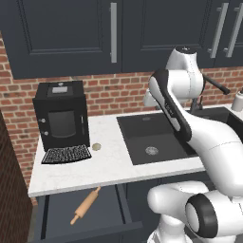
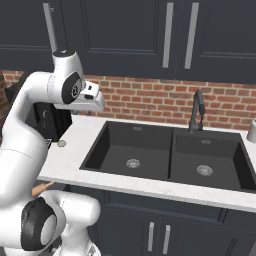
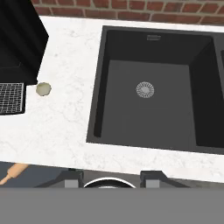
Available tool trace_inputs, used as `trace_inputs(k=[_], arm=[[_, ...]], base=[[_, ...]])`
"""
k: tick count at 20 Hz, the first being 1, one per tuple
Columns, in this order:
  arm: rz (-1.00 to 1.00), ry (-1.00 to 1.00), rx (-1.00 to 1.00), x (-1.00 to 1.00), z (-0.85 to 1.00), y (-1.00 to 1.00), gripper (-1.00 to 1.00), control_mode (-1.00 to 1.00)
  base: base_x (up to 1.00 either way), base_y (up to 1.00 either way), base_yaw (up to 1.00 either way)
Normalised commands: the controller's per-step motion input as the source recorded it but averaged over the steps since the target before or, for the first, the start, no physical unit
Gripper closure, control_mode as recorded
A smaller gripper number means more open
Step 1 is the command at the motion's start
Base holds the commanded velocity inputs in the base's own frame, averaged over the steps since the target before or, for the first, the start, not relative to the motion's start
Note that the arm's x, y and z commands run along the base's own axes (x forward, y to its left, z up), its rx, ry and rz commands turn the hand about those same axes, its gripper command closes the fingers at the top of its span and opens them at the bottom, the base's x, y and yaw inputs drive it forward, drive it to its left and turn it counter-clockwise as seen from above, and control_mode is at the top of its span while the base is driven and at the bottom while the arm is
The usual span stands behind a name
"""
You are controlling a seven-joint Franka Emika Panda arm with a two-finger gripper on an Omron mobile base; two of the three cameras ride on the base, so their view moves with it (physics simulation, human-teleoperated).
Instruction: Pick the rolling pin from the drawer and place it on the counter.
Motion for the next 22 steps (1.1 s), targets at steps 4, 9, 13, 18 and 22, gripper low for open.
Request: trace_inputs(k=[4,9,13,18,22], arm=[[0.0,0.0,0.0,-0.17,-0.01,0.0,-1.0,-1.0],[0.0,0.0,0.0,-0.53,-0.33,0.15,-1.0,-1.0],[0.0,0.0,0.0,-0.63,-0.48,0.32,-1.0,-1.0],[0.0,0.0,0.0,-0.56,-0.41,0.35,-1.0,-1.0],[0.0,0.01,0.03,-0.42,-0.27,0.41,-1.0,-1.0]], base=[[0.0,0.0,0.0],[0.0,0.0,0.0],[0.0,0.0,0.0],[0.0,0.0,0.0],[0.0,0.0,0.0]])
